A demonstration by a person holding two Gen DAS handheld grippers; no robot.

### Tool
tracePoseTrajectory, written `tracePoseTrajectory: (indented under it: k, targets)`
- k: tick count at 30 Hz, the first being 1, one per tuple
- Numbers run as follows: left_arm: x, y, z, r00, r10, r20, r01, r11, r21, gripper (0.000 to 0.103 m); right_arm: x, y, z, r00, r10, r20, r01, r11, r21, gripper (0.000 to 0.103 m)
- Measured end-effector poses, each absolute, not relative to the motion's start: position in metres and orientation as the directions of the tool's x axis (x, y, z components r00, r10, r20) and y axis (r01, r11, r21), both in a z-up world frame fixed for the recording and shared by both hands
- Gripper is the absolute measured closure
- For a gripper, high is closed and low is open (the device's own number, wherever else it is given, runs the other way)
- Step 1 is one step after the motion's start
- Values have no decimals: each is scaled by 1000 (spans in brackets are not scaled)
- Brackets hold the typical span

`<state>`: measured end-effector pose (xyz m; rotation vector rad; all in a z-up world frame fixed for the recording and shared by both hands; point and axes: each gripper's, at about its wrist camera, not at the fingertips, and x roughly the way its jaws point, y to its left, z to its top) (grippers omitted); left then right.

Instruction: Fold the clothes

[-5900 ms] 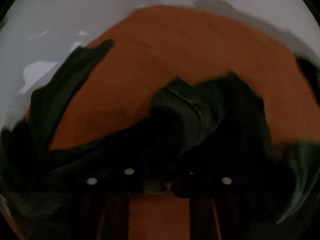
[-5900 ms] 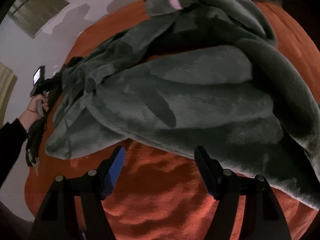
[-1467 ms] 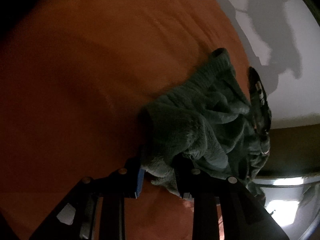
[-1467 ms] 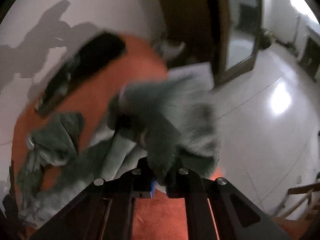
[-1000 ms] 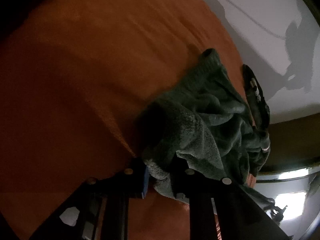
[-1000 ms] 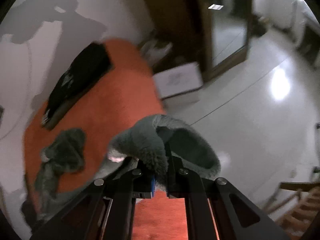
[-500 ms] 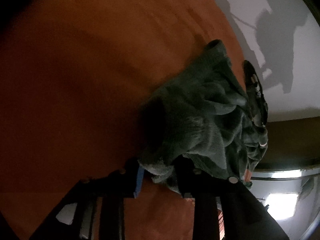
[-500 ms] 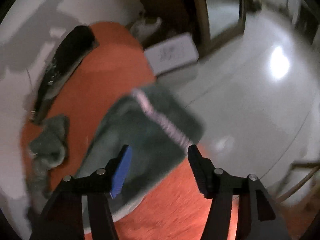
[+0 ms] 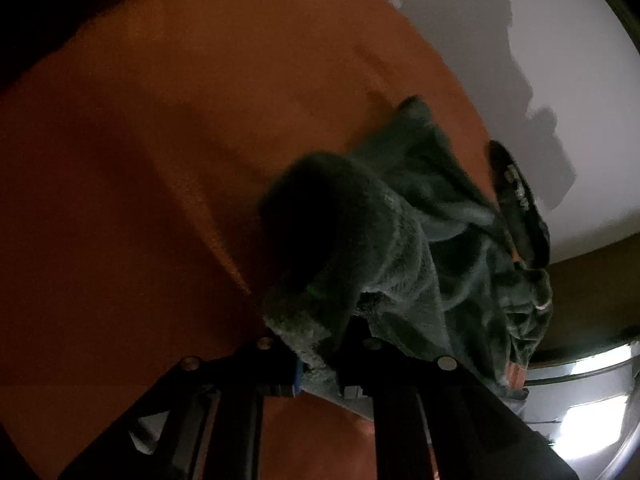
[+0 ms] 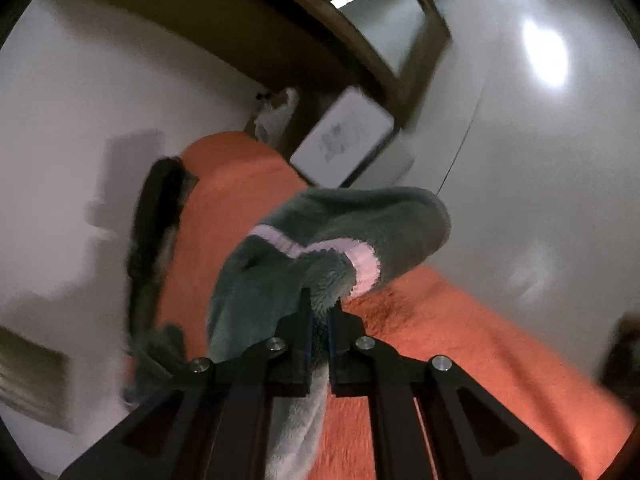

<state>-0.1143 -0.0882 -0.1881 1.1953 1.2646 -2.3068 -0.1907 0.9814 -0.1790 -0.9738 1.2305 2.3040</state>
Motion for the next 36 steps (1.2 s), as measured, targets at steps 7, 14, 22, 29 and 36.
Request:
tracePoseTrajectory:
  k: [7,14,22,29,36]
  targets:
    - [-81,-87,-128,-650,117,-751,504,-673,-541,92,-113,924,-55,-564,312,-764,-681,-699,217,99]
    - [-53,-112,-199,-480,240,-844,628,-578,-521,90,-44,941,-176,-270,56,-961,-818,-540,199,98]
    - [-54,-138,-173,-522,272,-808,568,-597,-567,86,39,931,-172,-180,45,-983,-840,-527,130,74]
    - [-62,-159,-204,-510,318,-799,624,-502,-598,86,-46,995,-184,-310,-3,-951,-726,-645,238,35]
    - [-70,-157,-207,-491,316,-812,622,-526,-580,86,-112,1028,-287,-143,-308,-940,-770,-563,302,93]
